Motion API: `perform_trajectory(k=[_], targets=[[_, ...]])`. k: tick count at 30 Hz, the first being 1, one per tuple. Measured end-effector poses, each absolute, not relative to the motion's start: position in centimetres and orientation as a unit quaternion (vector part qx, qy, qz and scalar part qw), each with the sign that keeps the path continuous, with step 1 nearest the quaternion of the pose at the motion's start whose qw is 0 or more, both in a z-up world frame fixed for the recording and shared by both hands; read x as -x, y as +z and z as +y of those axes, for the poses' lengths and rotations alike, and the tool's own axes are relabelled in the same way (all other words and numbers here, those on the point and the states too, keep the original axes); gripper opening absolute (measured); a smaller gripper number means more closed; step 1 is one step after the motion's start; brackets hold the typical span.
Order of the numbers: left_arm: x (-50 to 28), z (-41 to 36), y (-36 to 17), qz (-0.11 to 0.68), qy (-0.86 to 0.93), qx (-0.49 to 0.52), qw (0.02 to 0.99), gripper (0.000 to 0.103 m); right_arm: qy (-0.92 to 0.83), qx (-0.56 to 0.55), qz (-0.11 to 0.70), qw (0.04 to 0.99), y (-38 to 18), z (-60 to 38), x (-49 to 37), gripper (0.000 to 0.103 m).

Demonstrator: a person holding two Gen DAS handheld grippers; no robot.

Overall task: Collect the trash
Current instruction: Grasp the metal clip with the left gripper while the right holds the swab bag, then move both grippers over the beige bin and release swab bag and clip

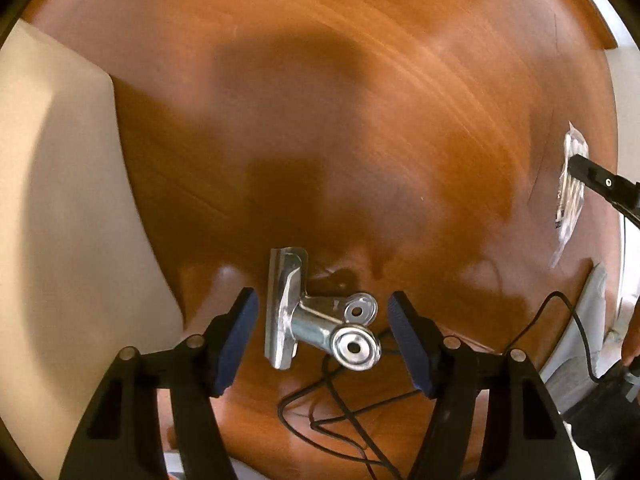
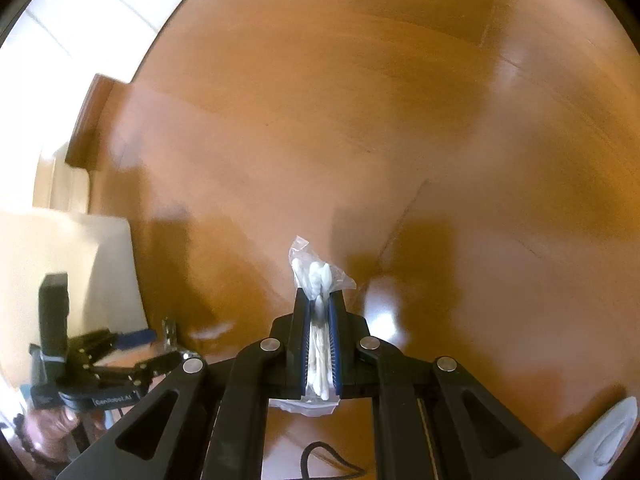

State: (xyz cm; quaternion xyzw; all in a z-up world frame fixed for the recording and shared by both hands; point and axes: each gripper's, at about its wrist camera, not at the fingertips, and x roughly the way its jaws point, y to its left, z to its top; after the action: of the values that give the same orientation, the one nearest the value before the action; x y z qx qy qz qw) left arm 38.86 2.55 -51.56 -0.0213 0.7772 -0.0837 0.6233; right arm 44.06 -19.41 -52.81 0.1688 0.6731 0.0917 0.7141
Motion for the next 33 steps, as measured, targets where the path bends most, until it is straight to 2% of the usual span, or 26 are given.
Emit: perform_trajectory(k=[6, 7, 8, 9, 17, 22, 28, 33], targets=[[-39.2, 3.0, -53.0, 0.767, -0.080, 0.032, 0.635, 0.066, 0.083, -0.171, 0.672, 0.716, -53.2, -19.7, -44.6, 0.009], [-39.3, 3.1, -53.0, 0.765, -0.079, 0.035, 0.638, 0.062, 0.083, -0.170, 0.672, 0.716, -53.2, -19.5, -44.6, 0.009], [-39.1, 3.0, -52.8, 0.762, -0.076, 0.023, 0.643, 0.044, 0.084, -0.169, 0.672, 0.716, -53.3, -19.4, -44.6, 0.009], [-38.7, 3.2, -52.7, 0.761, -0.072, 0.014, 0.645, 0.019, 0.084, -0.168, 0.672, 0.716, -53.4, -19.1, -44.6, 0.009], [-35.9, 2.9, -52.6, 0.752, -0.087, 0.031, 0.653, 0.017, 0.083, -0.167, 0.668, 0.721, -52.7, -18.6, -44.9, 0.009], [-34.9, 2.0, -47.9, 0.720, -0.075, 0.036, 0.689, 0.017, 0.080, -0.162, 0.662, 0.728, -51.0, -18.8, -44.6, 0.009], [-35.8, 2.5, -35.6, 0.622, -0.061, 0.057, 0.778, 0.017, 0.061, -0.172, 0.646, 0.742, -46.5, -19.6, -43.1, 0.009], [-34.0, 6.2, -22.0, 0.530, -0.037, 0.073, 0.844, 0.017, 0.054, -0.188, 0.628, 0.754, -40.8, -19.0, -41.1, 0.009]])
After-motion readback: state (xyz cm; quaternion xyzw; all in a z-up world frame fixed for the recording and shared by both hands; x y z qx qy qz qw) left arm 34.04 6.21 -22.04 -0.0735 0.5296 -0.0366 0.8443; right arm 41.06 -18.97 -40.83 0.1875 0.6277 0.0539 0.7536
